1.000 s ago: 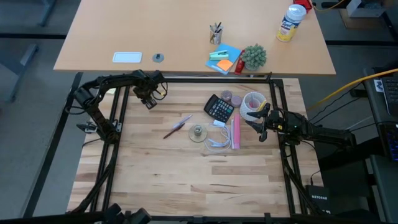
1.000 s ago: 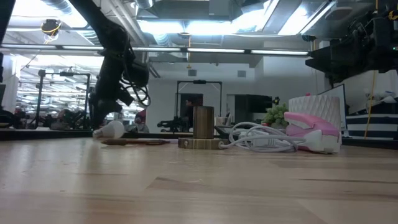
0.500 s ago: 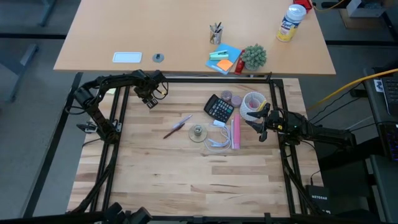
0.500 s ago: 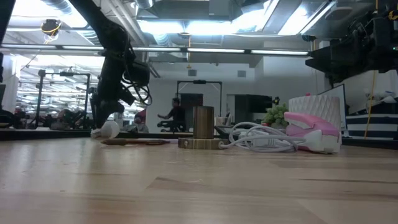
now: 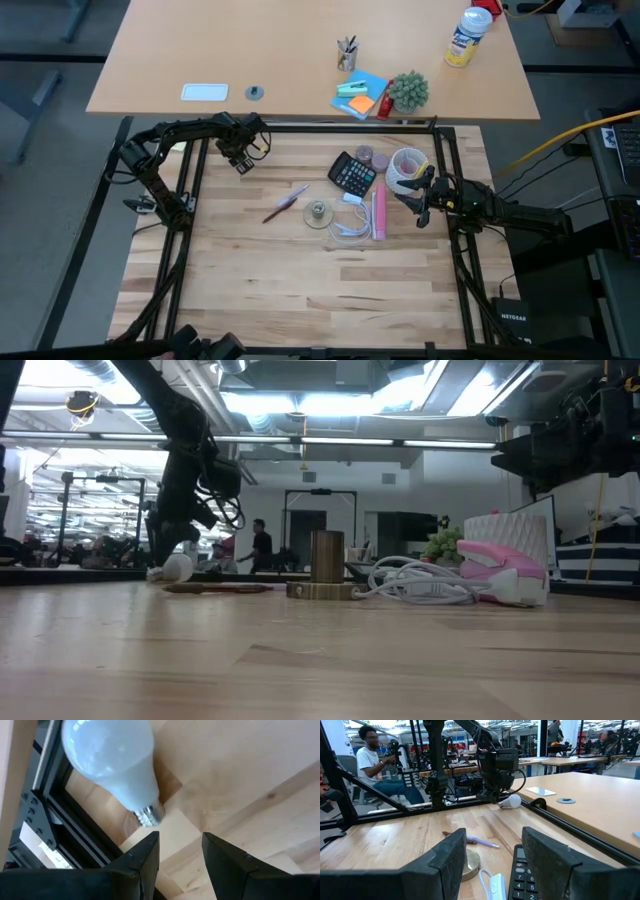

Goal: Screw lightbulb
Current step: Insert the lightbulb into the gold lamp

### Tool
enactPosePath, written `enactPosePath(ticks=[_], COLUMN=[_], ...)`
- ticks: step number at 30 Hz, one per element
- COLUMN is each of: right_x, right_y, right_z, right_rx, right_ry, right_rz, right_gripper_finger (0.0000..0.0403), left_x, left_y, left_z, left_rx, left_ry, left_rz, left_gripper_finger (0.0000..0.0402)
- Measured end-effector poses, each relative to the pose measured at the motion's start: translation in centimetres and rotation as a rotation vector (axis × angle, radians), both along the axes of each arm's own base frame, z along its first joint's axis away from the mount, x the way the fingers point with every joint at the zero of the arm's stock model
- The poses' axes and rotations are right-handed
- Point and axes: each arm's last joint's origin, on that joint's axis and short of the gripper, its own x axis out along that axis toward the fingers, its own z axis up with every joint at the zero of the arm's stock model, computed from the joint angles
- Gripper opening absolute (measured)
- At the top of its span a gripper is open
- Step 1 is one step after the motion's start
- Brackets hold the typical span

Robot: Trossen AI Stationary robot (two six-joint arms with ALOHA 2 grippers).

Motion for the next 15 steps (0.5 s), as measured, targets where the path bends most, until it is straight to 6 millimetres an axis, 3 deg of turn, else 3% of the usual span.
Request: enactPosePath(ticks=[7, 15], right_x=[0.0, 0.0], right_y=[0.0, 0.0], right_z=[0.0, 0.0], right_rx=[0.0, 0.0], right_ry=[0.0, 0.0], right_rz=[0.0, 0.0], right_gripper_finger=[0.0198, 0.0198], left_x=[0.0, -0.3], left_y=[0.8, 1.8], left_z=[0.1, 0.2], left_rx=[0.112, 0.235], left_ry=[0.016, -0.066], left_rz=[0.036, 0.223], left_gripper_finger=[0.0141, 0.0141])
